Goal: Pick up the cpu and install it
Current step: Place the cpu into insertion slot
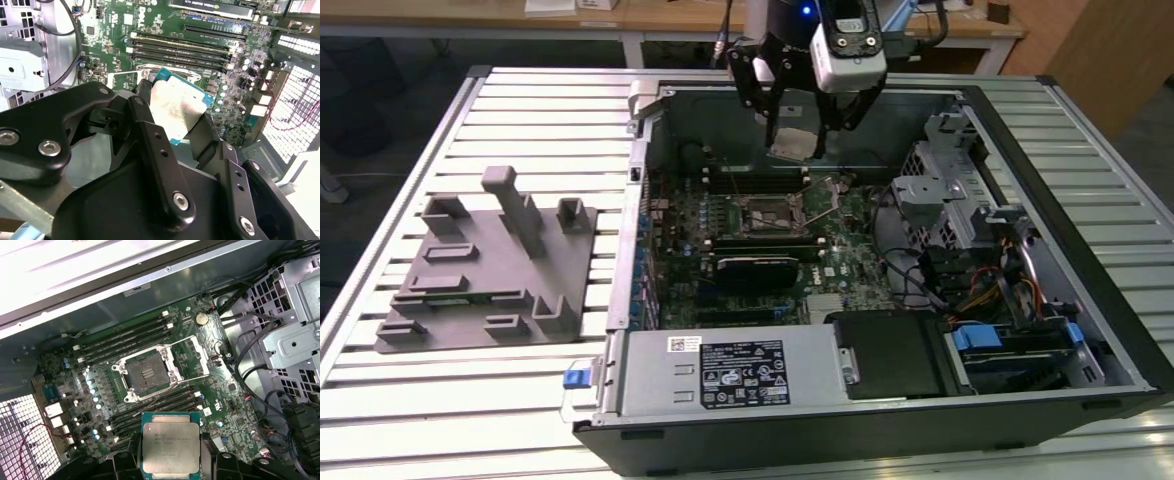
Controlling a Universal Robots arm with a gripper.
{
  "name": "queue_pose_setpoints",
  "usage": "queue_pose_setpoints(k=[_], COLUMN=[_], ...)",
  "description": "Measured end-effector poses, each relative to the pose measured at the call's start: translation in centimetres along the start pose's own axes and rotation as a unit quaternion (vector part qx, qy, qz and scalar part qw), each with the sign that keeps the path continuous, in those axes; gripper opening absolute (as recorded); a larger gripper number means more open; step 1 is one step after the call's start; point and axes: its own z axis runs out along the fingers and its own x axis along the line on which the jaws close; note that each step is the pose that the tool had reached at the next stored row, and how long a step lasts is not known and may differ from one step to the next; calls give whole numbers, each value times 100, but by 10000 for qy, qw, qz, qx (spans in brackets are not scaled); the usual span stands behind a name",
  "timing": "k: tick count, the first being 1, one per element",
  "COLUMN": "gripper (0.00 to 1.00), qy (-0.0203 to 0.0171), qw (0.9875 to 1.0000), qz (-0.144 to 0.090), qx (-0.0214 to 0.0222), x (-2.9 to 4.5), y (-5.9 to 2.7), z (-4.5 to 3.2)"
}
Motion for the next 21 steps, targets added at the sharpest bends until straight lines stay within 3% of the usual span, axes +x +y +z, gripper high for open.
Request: queue_pose_setpoints(k=[21], gripper=[54], qy=[1], qw=[9997], qz=[261], qx=[6], x=[0], y=[0], z=[0])
